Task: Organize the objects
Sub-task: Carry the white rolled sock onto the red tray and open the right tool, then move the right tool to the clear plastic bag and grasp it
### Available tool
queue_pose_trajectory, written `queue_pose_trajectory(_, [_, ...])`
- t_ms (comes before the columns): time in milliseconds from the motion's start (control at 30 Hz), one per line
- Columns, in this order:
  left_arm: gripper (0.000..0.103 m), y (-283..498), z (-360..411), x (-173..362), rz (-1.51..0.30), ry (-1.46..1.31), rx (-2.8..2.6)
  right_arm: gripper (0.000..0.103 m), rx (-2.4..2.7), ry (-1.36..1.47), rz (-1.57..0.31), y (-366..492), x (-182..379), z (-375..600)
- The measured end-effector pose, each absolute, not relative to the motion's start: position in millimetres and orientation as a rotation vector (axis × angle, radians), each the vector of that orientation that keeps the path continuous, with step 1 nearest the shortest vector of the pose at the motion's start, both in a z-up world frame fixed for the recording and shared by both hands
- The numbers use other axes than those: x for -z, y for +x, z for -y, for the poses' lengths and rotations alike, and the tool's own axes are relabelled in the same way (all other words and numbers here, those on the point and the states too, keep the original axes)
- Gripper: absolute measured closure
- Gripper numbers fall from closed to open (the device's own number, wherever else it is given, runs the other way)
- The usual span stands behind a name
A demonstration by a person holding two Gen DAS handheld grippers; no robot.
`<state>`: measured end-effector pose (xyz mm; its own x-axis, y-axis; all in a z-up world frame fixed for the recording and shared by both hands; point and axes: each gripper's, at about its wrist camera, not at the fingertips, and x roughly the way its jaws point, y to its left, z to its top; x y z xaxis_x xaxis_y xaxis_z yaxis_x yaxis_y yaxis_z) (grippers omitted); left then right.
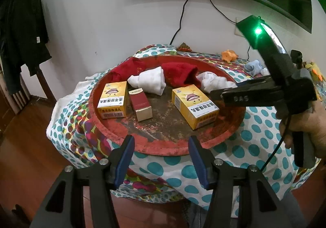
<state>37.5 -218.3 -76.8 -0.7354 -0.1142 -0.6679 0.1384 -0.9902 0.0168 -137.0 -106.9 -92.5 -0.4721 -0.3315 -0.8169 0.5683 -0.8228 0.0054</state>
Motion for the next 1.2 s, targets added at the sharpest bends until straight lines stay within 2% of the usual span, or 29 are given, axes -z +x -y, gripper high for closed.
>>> queue_pose_trajectory(267, [0.047, 36, 220, 79, -0.071, 1.091, 2.8, 0.064, 2.314, 1.224, -0.439, -151, 103, 124])
queue_pose_trajectory(867, [0.047, 36, 218, 80, -0.09, 1.116, 2.808, 0.062, 2.349, 1.264, -0.407, -172, 103, 133])
queue_pose_trajectory(967, [0.047, 36, 217, 80, -0.08, 1.116, 2.804, 0.052, 2.35, 1.257, -0.385, -169, 101, 131])
queue_pose_trajectory(1033, [0.047, 36, 216, 81, -0.082, 1.12, 2.803, 0.038, 2.365, 1.24, -0.374, -165, 97, 129])
queue_pose_trajectory(1200, [0.047, 36, 214, 81, -0.088, 1.126, 2.805, 0.033, 2.367, 1.197, -0.322, -159, 85, 123])
